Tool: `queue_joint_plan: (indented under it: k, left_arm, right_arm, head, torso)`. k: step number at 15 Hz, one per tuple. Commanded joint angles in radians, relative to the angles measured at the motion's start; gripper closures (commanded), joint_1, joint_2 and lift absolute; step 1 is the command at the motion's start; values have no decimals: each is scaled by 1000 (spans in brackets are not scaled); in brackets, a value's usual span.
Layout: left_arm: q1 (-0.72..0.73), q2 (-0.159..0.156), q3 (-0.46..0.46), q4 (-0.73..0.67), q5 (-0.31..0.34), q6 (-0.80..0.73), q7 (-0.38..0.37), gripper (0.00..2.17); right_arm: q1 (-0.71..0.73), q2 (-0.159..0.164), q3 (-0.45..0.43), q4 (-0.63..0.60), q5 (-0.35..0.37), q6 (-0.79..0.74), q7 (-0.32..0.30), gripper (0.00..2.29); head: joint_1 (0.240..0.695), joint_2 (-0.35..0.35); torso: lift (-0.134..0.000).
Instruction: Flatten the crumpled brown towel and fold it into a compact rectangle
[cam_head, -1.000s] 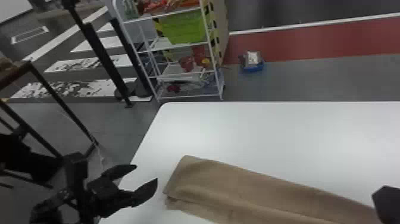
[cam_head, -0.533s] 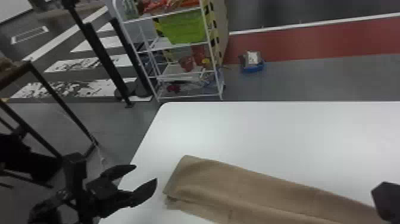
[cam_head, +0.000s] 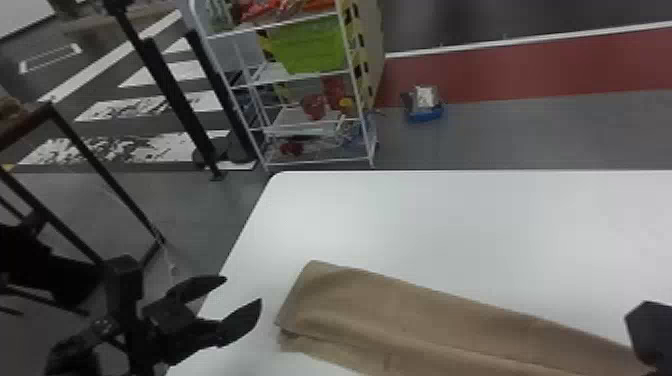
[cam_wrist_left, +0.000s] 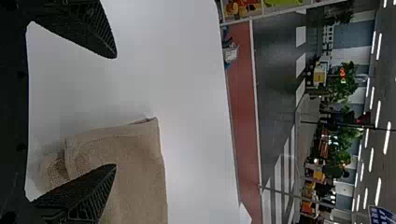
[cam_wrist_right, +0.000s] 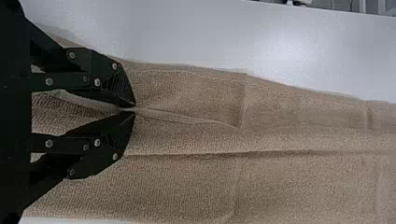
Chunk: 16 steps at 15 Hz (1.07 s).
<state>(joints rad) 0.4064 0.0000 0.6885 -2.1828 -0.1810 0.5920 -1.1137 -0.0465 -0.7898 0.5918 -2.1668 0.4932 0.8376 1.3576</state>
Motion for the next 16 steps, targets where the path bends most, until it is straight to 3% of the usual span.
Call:
queue_joint_plan:
  k: [1,16]
  left_arm:
    - [-1,-3,0,0,0,-1,0,46]
    - [-8,-3,3,17,0,-1,-2,46]
  right_arm:
    - [-3,8,-9,5,-12,15,9,859]
    - [-16,26,-35,44,-47,27,9,812]
  head:
    - [695,350]
    - [695,350]
  torso:
    - [-124]
    - [-124]
